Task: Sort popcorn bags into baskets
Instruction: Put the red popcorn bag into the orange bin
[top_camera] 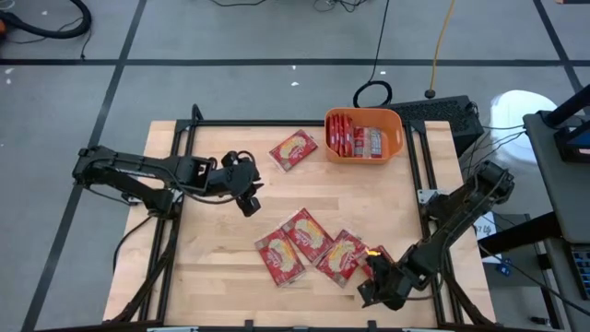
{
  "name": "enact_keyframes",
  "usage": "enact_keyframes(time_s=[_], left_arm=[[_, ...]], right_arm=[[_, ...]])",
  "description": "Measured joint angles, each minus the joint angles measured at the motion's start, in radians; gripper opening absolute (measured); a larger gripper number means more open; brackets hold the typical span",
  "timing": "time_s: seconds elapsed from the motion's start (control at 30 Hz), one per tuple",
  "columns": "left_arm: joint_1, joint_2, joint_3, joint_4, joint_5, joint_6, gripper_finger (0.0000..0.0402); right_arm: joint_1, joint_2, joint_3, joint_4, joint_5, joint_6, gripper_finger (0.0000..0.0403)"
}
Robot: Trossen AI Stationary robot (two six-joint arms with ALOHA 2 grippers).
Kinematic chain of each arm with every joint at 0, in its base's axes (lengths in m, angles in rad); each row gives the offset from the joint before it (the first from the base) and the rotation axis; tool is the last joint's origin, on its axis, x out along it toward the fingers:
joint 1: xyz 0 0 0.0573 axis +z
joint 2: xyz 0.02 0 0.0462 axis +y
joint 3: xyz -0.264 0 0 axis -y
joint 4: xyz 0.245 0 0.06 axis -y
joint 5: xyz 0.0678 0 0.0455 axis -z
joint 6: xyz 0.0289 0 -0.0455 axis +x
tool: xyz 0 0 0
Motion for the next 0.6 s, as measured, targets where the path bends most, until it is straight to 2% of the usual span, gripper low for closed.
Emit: enact_keyframes(time_s=[0.1,0.23,0.43,0.6], left_arm=[[0.000,0.010,0.000,0.010,-0.001,0.004,0.0093],[0.000,0.016,-0.001,0.010,0.005,0.026,0.0093],[0.000,0.025,-0.001,0.011,0.017,0.021,0.0093],[0.000,0.027,0.000,0.009,0.020,0.018,0.0093]], right_arm=[[0.000,-0.003,0.000,-0.072,-0.031,0.019,0.0221],[-0.001,0.004,0.000,-0.115,-0.055,-0.019,0.0222],[-0.001,0.030,0.000,-0.088,0.014,-0.176,0.0205],[-0.019,0.081,-0.001,-0.127,-0.035,-0.235,0.0184]])
